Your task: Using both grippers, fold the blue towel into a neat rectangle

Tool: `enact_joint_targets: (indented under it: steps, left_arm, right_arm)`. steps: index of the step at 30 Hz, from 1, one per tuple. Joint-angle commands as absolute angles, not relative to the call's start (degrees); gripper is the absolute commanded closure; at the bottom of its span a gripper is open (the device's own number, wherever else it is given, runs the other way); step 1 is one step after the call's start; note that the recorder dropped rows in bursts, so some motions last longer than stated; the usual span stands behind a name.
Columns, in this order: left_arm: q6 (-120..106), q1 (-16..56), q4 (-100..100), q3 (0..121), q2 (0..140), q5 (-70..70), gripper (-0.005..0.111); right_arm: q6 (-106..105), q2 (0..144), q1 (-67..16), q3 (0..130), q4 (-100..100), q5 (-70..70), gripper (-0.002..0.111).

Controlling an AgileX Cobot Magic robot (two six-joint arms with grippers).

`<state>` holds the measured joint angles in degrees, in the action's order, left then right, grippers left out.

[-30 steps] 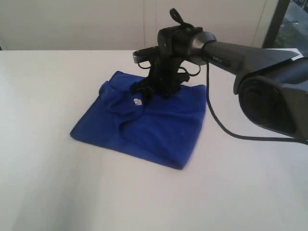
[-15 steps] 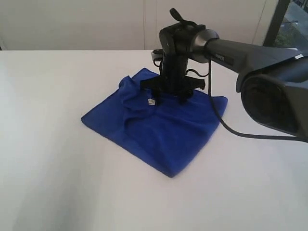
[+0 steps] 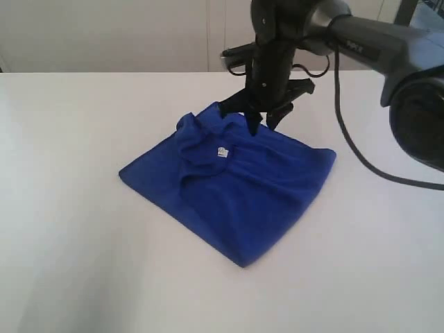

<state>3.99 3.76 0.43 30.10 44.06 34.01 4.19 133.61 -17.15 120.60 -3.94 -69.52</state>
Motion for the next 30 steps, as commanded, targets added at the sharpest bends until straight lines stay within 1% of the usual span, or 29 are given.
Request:
enact_joint_targets:
  steps: [1,2,4,5,11,14,17,25,30]
  left_arm:
    - [4.01,3.47,0.48,29.75,43.67,34.36,0.107]
    - [4.01,3.47,0.48,29.75,43.67,34.36,0.107]
    - [4.01,3.47,0.48,29.75,43.67,34.36,0.107]
    - [4.01,3.47,0.48,29.75,43.67,34.36,0.107]
    - [4.01,3.47,0.48,29.75,43.67,34.36,0.107]
    - [4.01,3.47,0.48,29.75,43.67,34.36,0.107]
    - [4.01,3.47,0.48,29.75,43.67,34.36,0.107]
    - [4.01,3.47,0.48,29.75,43.67,34.36,0.107]
    - [4.01,3.47,0.48,29.75,43.67,34.36,0.107]
  right_arm:
    - [-0.43,132.35,-14.5,119.39,-4.09,-69.96,0.093]
    - [-1.56,132.09,-13.74,118.21,-4.09,-69.96,0.099]
    - [-2.9,131.59,-12.53,116.13,-4.09,-69.96,0.107]
    - [-4.01,131.2,-11.46,113.35,-4.09,-69.87,0.108]
    - [-7.36,128.77,-8.17,100.18,-4.94,-61.2,0.108]
    - [-4.09,128.79,-5.86,95.56,-5.08,-60.92,0.108]
    - [-0.53,127.92,-5.5,92.01,-5.2,-62.56,0.108]
    - [7.79,119.74,-5.62,80.01,-4.59,-63.0,0.108]
    - [8.4,114.44,-5.62,70.24,-4.48,-58.96,0.108]
